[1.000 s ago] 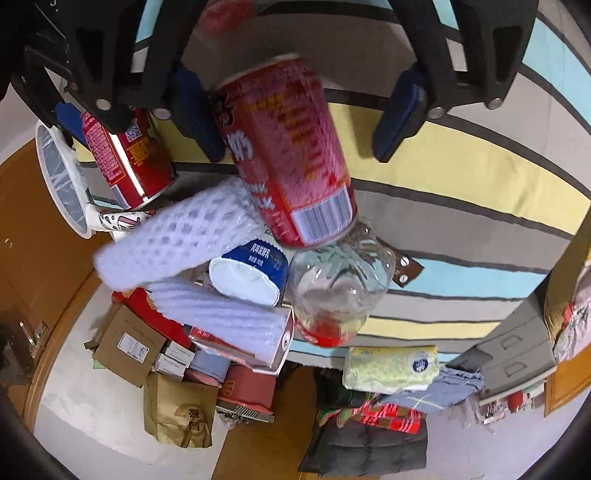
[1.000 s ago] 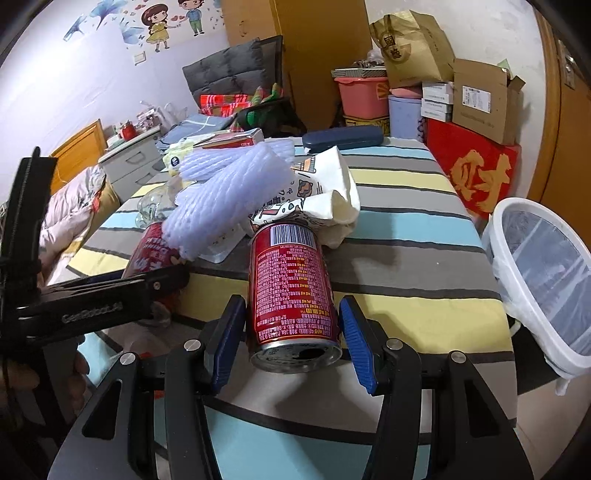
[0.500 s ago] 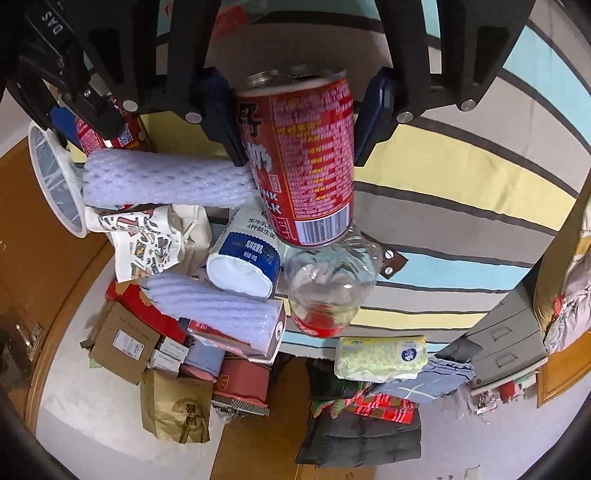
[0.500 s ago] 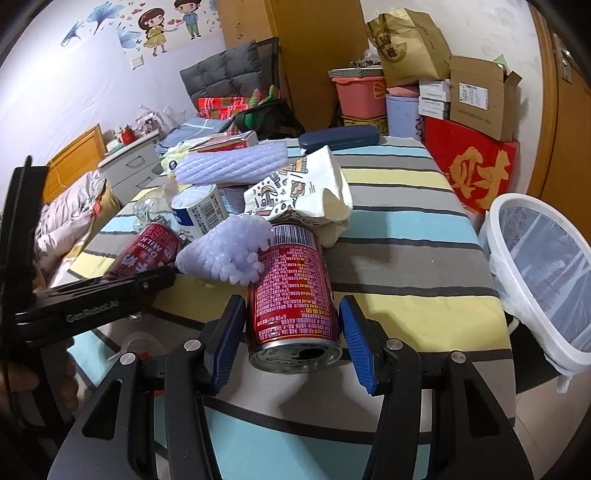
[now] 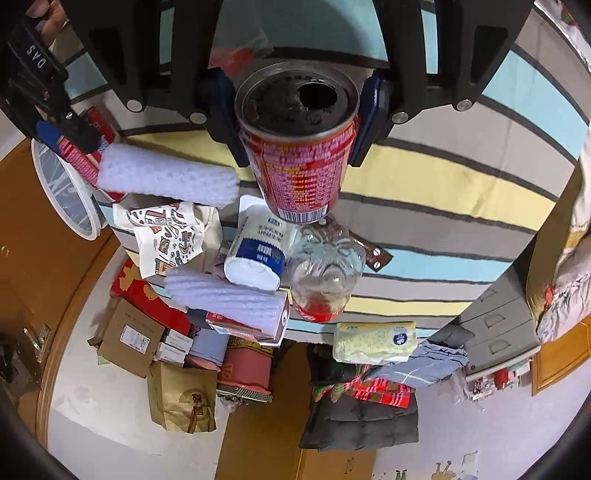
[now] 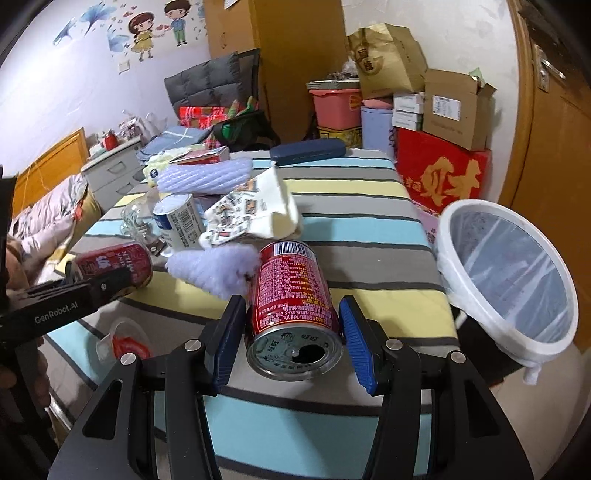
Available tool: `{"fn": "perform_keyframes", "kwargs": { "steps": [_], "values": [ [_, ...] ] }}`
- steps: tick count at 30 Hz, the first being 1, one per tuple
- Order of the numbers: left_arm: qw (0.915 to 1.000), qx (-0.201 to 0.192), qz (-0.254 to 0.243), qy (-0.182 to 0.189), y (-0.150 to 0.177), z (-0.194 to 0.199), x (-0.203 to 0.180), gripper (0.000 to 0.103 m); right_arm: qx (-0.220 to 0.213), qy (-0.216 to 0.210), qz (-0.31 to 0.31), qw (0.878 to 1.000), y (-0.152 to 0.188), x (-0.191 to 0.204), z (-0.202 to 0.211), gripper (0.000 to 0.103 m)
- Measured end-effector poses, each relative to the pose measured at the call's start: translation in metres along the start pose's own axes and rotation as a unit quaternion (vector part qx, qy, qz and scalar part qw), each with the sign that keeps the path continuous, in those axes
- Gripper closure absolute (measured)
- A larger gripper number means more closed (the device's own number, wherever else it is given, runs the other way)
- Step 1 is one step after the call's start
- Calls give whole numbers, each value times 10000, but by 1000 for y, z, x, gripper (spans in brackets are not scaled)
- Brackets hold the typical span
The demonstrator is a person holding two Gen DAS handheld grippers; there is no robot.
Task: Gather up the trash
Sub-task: 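Carry both red cans to the white bin and open both tools to drop them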
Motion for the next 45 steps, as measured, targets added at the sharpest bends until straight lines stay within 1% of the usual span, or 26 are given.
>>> {"fn": "perform_keyframes", "kwargs": {
  "steps": [6, 8, 13, 16, 19, 22, 24, 29, 35, 40, 45],
  "values": [
    [9998, 165, 105, 79, 7, -8, 7, 50, 73, 24, -45, 10000, 2, -6, 0, 49],
    [9996, 181, 135, 173, 7, -10, 9, 50, 105, -6, -83, 9999, 3, -7, -3, 49],
    [9994, 336, -3, -33, 5, -20, 8, 50, 104, 7, -82, 9999, 4, -6, -2, 49],
    [9996, 245, -96, -106, 4, -17, 5, 51, 73, -6, -126, 9999, 3, -8, -3, 49],
    [9998, 157, -80, -41, 1, -7, 4, 51, 13, -14, -179, 9998, 2, -11, -2, 49],
    [9999, -26, -150, 7, -4, 8, -4, 51, -63, -42, -234, 9997, 2, -16, 2, 49],
    [9997, -127, -204, 84, -9, 19, -13, 51, -170, -78, -310, 9993, 0, -21, 7, 50],
    [9984, -287, -333, 344, -16, 36, -39, 51, -283, -118, -420, 9986, -1, -30, 13, 50],
    [9954, -367, -652, 604, -18, 48, -77, 51, -616, -161, -557, 9964, -6, -42, 30, 51],
    [9916, -325, -886, 887, -17, 48, -114, 51, -814, 64, -603, 9948, -13, -61, 43, 51],
    [9860, -225, -1139, 1200, -11, 44, -155, 51, -981, 336, -709, 9921, -18, -88, 54, 52]
  ]
}}
Point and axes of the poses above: each gripper's, at about its wrist camera, not at the fingertips, and z roughly against the way its jaws point, x to its left, y to its underside, the point moved 2 cm from there along -z, roughly the way its jaws point, and after that the axes turned 10 degrees about z, right-handed, at the moved point
